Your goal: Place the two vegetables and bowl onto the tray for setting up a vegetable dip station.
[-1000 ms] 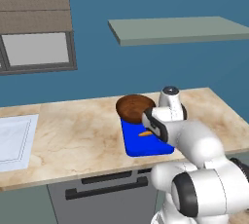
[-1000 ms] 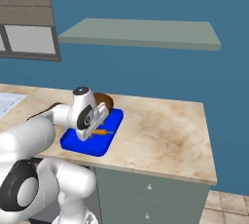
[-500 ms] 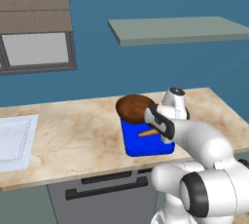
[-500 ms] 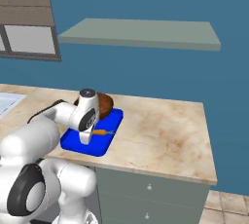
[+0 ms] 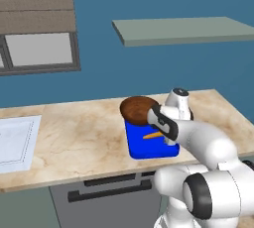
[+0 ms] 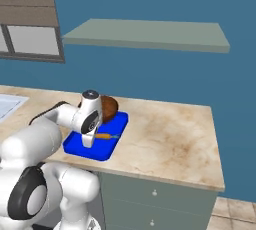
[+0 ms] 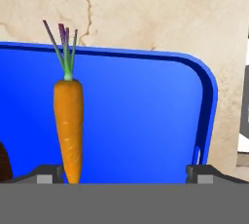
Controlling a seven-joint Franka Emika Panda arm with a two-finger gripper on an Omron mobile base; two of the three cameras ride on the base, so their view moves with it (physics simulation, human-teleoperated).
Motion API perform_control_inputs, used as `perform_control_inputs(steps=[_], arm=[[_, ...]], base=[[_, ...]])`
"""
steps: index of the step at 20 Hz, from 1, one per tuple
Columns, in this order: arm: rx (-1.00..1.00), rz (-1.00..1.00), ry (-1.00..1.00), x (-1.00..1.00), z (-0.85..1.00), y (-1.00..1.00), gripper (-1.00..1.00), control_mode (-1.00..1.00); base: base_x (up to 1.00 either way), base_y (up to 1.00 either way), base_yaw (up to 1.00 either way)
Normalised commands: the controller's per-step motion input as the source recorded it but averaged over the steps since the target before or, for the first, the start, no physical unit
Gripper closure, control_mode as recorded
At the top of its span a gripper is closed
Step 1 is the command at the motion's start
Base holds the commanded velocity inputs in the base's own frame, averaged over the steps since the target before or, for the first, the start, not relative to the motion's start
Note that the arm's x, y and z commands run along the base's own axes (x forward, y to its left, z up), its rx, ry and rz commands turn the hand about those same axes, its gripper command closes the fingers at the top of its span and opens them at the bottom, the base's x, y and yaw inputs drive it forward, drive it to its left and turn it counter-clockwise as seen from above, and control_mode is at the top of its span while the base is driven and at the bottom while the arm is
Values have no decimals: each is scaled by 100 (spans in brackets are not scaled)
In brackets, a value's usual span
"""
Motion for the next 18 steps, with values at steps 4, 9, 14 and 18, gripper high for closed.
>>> perform_control_inputs(steps=[4, 9, 14, 18], arm=[[0, 0, 0, 0, 0, 0, -100, 100], [0, 0, 0, 0, 0, 0, -100, 100], [0, 0, 0, 0, 0, 0, -100, 100], [0, 0, 0, 0, 0, 0, -100, 100]], base=[[0, 35, 42], [0, 28, 48], [0, 30, 46], [0, 38, 41]])
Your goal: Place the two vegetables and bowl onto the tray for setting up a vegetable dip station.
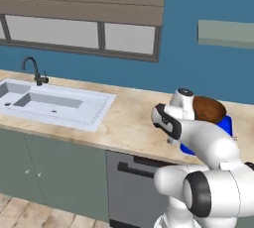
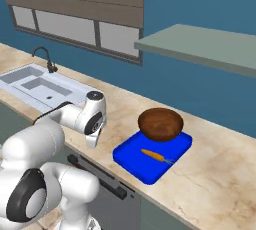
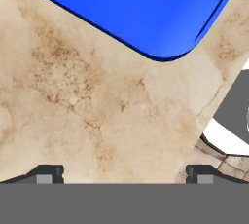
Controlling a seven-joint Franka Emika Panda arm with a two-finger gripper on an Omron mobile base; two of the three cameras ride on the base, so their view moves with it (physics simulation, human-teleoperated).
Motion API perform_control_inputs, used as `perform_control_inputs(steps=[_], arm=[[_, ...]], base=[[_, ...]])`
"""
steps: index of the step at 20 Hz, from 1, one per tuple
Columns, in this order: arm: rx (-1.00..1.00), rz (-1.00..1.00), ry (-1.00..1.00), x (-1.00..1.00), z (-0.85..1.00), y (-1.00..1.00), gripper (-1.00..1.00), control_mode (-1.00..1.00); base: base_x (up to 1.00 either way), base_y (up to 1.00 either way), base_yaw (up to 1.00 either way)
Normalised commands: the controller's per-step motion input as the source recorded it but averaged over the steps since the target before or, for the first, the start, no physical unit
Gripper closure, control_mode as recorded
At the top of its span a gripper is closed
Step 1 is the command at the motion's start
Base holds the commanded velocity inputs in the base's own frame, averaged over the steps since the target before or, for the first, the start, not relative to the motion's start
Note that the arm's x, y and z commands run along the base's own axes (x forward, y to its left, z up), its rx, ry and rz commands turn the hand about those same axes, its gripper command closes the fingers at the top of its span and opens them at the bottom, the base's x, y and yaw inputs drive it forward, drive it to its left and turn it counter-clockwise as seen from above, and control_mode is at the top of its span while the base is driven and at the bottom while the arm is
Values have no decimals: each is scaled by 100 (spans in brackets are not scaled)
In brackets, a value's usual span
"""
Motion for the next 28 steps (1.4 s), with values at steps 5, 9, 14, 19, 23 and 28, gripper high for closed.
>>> perform_control_inputs(steps=[5, 9, 14, 19, 23, 28], arm=[[0, 0, 0, 0, 0, 0, -100, 100], [0, 0, 0, 0, 0, 0, -100, 100], [0, 0, 0, 0, 0, 0, -100, 100], [0, 0, 0, 0, 0, 0, -100, 100], [0, 0, 0, 0, 0, 0, -100, 100], [0, 0, 0, 0, 0, 0, -100, 100]], base=[[9, 31, 5], [19, 46, -13], [0, 68, -9], [0, 84, -7], [3, 89, -6], [11, 97, -5]])
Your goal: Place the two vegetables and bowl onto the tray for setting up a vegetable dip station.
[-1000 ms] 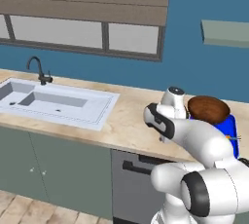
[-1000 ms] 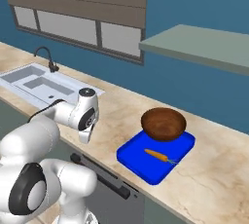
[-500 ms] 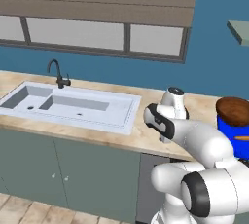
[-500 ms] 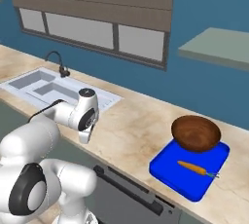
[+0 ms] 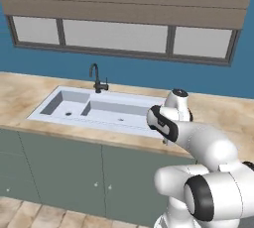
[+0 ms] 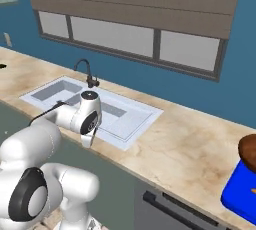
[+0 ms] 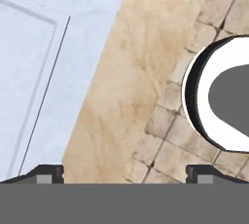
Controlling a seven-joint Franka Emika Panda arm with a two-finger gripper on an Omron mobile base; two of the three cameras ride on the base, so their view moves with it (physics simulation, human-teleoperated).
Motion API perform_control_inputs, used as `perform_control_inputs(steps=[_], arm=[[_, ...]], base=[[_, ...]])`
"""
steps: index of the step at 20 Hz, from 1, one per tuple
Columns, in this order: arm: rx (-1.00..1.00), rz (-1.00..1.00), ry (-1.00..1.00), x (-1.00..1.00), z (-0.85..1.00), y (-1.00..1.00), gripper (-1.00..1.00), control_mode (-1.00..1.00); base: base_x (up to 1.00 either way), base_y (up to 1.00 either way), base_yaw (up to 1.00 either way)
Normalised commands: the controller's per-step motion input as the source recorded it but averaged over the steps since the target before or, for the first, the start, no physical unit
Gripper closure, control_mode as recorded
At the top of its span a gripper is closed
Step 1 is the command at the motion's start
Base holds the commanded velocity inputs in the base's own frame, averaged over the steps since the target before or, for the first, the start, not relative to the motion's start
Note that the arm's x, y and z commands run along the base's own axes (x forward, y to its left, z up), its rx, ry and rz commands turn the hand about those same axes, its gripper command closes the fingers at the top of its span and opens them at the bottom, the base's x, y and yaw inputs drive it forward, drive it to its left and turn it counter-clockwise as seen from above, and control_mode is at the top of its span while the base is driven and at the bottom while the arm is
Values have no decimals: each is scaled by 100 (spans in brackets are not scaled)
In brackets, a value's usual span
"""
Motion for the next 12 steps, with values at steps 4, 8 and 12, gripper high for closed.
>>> perform_control_inputs(steps=[4, 8, 12], arm=[[0, 0, 0, 0, 0, 0, -100, 100], [0, 0, 0, 0, 0, 0, -100, 100], [0, 0, 0, 0, 0, 0, -100, 100]], base=[[11, 95, -6], [14, 96, -7], [17, 94, -8]])
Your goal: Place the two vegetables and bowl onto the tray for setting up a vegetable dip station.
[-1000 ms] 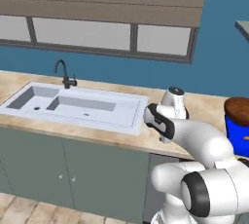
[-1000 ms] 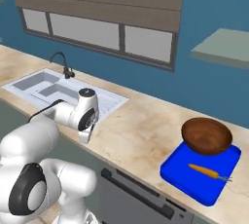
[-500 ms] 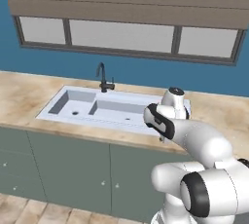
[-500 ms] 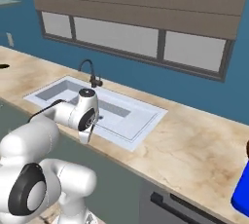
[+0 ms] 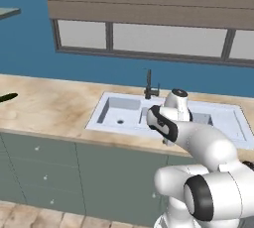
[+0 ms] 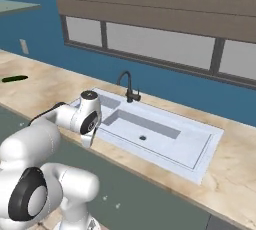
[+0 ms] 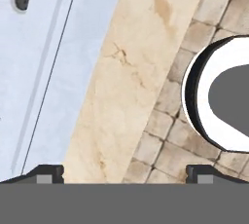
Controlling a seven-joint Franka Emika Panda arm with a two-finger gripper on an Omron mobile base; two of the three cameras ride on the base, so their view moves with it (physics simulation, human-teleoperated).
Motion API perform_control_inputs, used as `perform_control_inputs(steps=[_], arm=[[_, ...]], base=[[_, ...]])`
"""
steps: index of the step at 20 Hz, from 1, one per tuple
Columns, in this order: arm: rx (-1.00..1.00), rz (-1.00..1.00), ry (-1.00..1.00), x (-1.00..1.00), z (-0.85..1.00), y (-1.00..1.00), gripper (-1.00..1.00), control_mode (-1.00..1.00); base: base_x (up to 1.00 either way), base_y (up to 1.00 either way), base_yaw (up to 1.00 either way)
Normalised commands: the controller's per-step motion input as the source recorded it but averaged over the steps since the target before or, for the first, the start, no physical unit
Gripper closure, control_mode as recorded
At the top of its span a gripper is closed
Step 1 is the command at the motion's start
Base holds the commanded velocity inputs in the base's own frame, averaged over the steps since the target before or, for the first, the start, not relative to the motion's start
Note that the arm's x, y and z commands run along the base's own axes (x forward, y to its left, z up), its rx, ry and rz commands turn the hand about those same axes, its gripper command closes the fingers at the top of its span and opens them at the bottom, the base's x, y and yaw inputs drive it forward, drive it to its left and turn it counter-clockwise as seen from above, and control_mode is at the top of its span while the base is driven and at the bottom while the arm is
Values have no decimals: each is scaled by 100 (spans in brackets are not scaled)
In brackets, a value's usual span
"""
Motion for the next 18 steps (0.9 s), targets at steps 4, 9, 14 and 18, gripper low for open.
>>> perform_control_inputs(steps=[4, 9, 14, 18], arm=[[0, 0, 0, 0, 0, 0, -100, 100], [0, 0, 0, 0, 0, 0, -100, 100], [0, 0, 0, 0, 0, 0, -100, 100], [0, 0, 0, 0, 0, 0, -100, 100]], base=[[22, 89, -11], [21, 93, -9], [30, 89, -9], [37, 85, -11]])
